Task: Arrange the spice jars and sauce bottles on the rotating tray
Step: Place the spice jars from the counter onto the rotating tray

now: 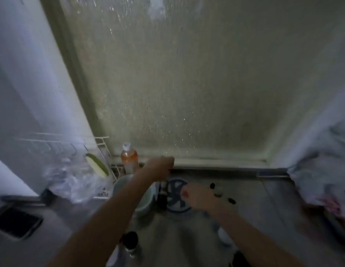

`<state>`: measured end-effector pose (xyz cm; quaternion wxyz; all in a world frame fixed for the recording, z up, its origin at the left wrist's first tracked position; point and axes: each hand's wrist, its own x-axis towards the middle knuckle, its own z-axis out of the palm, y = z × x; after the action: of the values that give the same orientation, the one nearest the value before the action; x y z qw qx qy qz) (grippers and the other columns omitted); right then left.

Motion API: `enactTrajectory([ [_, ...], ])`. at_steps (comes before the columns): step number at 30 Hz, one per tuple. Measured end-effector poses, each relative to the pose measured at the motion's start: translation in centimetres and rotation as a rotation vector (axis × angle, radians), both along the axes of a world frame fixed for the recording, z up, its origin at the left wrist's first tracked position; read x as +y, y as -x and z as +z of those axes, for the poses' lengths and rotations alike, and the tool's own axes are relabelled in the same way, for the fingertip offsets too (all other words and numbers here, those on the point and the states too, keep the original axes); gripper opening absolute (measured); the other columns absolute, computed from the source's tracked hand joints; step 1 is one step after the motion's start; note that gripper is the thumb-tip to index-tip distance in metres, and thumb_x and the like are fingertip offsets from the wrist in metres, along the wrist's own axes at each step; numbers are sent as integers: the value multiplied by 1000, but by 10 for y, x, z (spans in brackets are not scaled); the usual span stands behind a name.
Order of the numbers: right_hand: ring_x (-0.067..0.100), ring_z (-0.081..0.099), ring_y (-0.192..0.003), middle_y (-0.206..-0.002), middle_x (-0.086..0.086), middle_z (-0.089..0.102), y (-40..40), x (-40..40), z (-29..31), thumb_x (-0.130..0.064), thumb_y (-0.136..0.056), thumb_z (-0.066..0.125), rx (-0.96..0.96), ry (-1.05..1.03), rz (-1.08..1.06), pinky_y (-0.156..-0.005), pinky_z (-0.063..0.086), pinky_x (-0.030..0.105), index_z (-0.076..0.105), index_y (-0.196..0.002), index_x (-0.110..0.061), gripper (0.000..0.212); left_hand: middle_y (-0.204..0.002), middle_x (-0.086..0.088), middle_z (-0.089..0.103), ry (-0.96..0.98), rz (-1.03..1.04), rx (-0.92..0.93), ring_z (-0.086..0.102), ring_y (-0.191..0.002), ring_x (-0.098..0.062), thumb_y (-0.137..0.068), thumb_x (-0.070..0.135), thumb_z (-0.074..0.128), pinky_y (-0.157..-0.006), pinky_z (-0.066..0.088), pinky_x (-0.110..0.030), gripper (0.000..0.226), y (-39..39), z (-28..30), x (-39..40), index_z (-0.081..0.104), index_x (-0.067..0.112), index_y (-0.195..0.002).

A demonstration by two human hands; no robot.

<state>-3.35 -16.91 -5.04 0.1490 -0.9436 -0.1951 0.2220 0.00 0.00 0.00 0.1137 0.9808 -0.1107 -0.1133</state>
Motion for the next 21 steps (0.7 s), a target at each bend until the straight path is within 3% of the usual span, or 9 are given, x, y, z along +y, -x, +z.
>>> enactTrajectory([
  [4,28,46,-126,-143,9,44,40,-7,-56,-17,-96,37,39,98,-14,-101,39,38,39,-137,-15,41,-125,-19,57,-131,-124,195,55,-113,-35,-87,11,48,-91,46,-43,32,38,-72,-15,53,9,-119],
  [10,29,49,-113,-128,10,52,44,-12,-83,-19,-94,41,-145,48,-32,-91,42,37,51,-119,-13,27,-125,-16,56,-132,-140,297,53,-113,-35,-89,11,45,-90,47,-46,31,56,-127,-19,53,10,-119],
  [16,29,53,-108,-116,13,58,51,-11,-80,-25,-92,52,7,150,-28,-88,42,38,56,-106,-10,21,-106,-18,64,32,-92,413,59,-97,-36,-93,21,43,-82,50,-44,25,75,-137,-25,61,5,-101],
  [19,30,53,-111,-118,16,59,69,-13,-76,-22,-88,58,126,237,34,-88,41,34,59,-106,-6,24,-100,-14,64,144,21,272,60,-92,-32,-92,36,42,-76,52,-40,26,93,-134,-21,57,14,-93],
  [21,30,54,-110,-117,18,60,83,-19,-79,-20,-86,61,183,217,27,-87,42,33,61,-103,-4,24,-110,-8,61,184,87,145,61,-96,-30,-89,37,49,-76,51,-39,24,104,-132,-19,53,18,-103],
])
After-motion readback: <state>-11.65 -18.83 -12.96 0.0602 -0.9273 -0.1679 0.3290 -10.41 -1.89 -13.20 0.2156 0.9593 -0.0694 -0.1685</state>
